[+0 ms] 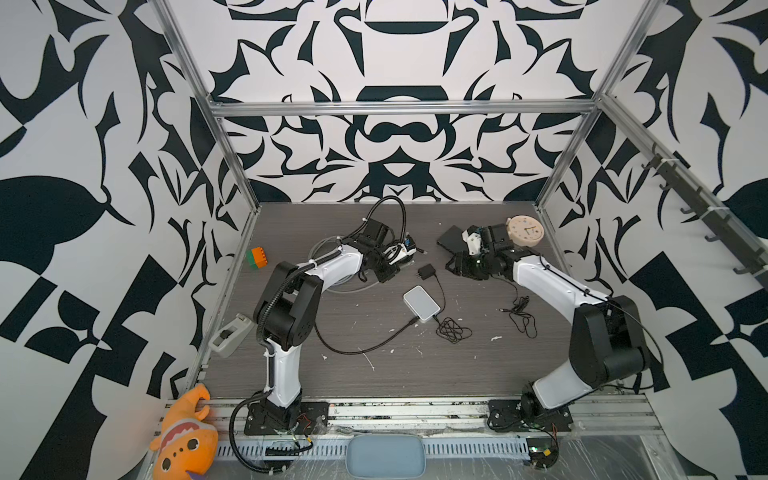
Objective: Insert the plug into the switch port
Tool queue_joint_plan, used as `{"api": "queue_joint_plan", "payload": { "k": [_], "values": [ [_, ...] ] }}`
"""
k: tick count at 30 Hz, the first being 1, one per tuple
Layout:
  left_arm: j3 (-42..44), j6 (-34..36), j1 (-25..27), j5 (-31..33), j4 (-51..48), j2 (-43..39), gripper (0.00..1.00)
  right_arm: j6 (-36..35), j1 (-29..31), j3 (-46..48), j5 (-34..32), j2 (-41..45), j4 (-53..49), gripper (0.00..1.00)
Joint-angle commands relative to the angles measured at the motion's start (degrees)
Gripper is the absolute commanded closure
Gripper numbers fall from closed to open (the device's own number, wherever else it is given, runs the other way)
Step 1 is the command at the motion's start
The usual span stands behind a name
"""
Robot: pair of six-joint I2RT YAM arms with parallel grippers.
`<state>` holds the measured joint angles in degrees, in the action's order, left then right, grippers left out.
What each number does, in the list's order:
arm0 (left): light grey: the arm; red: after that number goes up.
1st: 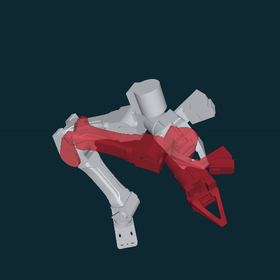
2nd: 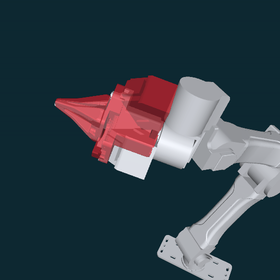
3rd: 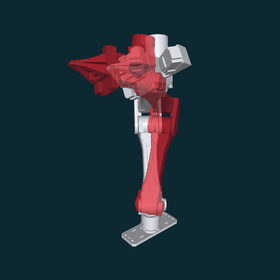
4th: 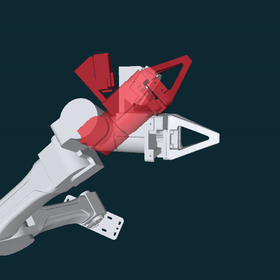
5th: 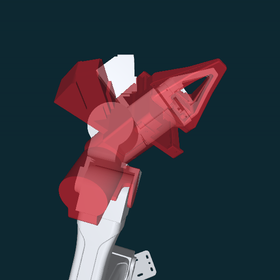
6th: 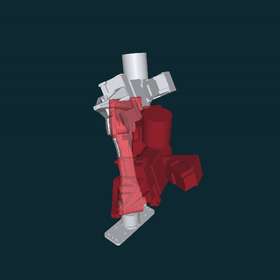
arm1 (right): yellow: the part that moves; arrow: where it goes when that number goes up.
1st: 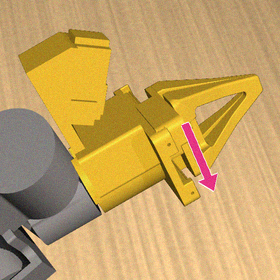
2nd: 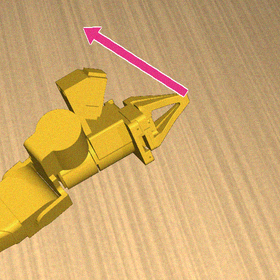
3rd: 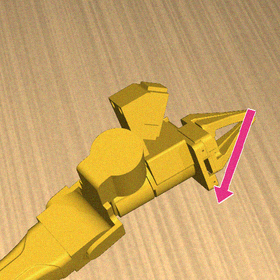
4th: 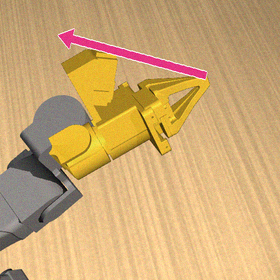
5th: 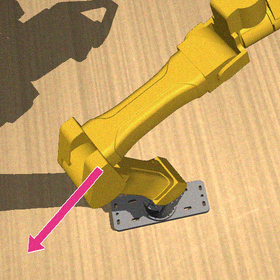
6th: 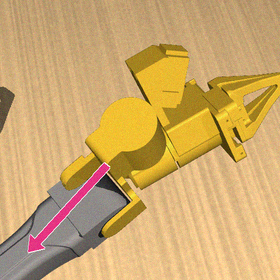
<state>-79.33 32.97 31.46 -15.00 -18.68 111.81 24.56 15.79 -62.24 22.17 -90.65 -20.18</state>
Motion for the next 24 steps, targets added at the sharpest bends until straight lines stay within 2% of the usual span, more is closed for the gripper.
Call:
{"api": "queue_joint_plan", "payload": {
  "k": [1,6,11,19,24],
  "values": [
    [0.6,0.4,-0.2,-2.6,0.4,0.9,0.97,4.5,2.7,-0.6,3.9,-0.3,7.5,0.51],
    [1.0,0.3,-0.2,-4.0,0.6,0.8,0.97,8.6,4.9,-1.4,4.0,-3.1,15.3,0.53],
    [1.5,1.2,-0.6,-0.9,1.8,1.5,0.98,8.2,5.7,-4.1,1.6,-6.3,15.7,0.54],
    [0.6,1.1,-5.4,7.1,10.0,5.1,0.99,3.4,5.7,-11.4,-4.1,-13.3,11.7,0.55],
    [-3.1,0.3,-7.3,6.0,10.8,7.8,0.99,-2.5,5.7,-17.7,-7.4,-18.6,8.2,0.55]
  ]
}}
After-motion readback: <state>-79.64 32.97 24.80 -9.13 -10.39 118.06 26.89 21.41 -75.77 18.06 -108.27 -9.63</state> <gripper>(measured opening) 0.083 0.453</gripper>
